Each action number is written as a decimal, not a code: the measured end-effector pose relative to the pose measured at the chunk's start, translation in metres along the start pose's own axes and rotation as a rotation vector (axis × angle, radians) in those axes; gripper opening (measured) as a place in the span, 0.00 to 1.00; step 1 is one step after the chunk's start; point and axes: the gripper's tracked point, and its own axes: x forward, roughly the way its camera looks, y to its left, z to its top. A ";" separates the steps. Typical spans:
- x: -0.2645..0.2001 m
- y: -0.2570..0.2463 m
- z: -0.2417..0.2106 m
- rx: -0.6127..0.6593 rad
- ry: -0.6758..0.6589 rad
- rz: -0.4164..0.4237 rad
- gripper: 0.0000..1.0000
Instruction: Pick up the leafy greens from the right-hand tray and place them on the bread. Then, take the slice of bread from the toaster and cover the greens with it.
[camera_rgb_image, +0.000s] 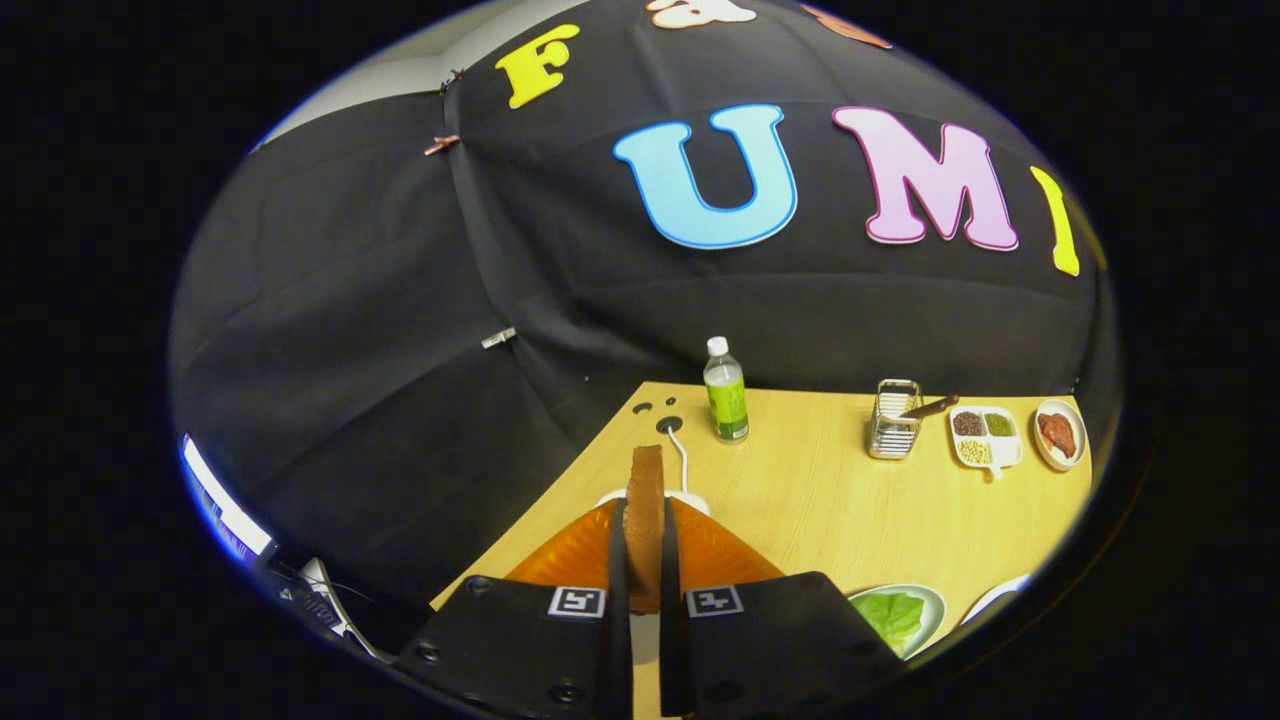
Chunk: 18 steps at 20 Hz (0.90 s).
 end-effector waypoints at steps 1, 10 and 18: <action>-0.010 -0.005 0.009 0.013 -0.015 0.003 0.15; -0.098 -0.100 0.021 0.024 -0.108 -0.092 0.15; -0.107 -0.183 -0.077 0.081 -0.015 -0.244 0.15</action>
